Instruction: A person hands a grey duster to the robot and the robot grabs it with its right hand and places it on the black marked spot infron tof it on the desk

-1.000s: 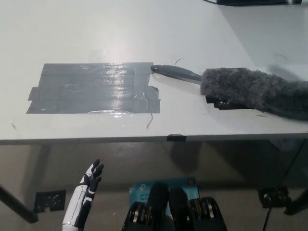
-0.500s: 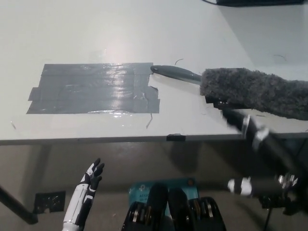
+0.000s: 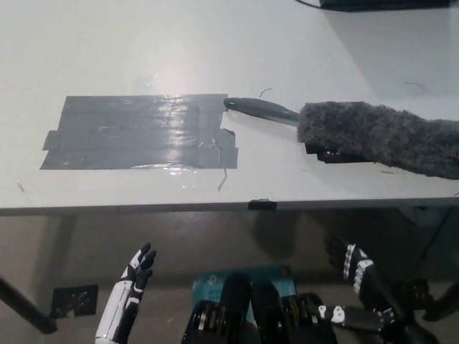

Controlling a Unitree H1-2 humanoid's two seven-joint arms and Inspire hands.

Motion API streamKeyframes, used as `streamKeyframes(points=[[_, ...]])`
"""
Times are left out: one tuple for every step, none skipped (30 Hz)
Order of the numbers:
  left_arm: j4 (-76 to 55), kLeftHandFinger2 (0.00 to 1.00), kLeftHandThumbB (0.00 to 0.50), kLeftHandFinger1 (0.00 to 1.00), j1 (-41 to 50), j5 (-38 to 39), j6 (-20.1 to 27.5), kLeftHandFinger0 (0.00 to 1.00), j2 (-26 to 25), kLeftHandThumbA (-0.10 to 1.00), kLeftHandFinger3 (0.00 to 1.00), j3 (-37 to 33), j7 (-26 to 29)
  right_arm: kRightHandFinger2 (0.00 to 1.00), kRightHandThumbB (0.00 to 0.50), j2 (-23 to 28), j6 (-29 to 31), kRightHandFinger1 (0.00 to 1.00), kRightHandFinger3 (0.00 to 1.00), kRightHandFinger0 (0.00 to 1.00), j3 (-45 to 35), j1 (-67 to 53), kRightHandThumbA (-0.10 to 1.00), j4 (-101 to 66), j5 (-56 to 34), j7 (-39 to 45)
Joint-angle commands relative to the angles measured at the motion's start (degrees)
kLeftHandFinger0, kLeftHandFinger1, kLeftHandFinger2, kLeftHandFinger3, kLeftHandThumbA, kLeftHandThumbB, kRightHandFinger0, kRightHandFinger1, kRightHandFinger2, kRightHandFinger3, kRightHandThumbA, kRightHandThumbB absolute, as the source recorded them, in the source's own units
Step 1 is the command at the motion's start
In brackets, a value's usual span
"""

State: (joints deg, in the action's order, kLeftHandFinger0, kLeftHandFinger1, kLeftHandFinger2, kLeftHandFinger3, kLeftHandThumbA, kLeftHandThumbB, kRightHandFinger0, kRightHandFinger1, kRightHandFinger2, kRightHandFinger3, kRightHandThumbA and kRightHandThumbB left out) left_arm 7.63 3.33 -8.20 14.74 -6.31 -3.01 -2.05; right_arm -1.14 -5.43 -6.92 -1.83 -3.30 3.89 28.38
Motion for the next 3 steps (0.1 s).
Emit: streamKeyframes(points=[[-2.57, 1.0, 0.238, 1.0, 1.09, 0.2, 2.62, 1.0, 0.25, 1.0, 1.0, -0.98, -0.38, 1.0, 0.268, -0.56, 14.42, 1.0, 1.0, 1.0, 1.6, -1.32, 1.0, 4.26, 0.91, -6.69], [-2.77, 1.0, 0.245, 1.0, 1.51, 0.06, 2.65, 1.0, 0.39, 1.0, 1.0, -1.11, -0.29, 1.0, 0.267, -0.39, 14.55, 1.0, 1.0, 1.0, 1.81, -1.88, 1.0, 4.12, 0.84, -6.81], [-2.77, 1.0, 0.245, 1.0, 1.51, 0.06, 2.65, 1.0, 0.39, 1.0, 1.0, -1.11, -0.29, 1.0, 0.267, -0.39, 14.55, 1.0, 1.0, 1.0, 1.81, -1.88, 1.0, 4.12, 0.84, -6.81]])
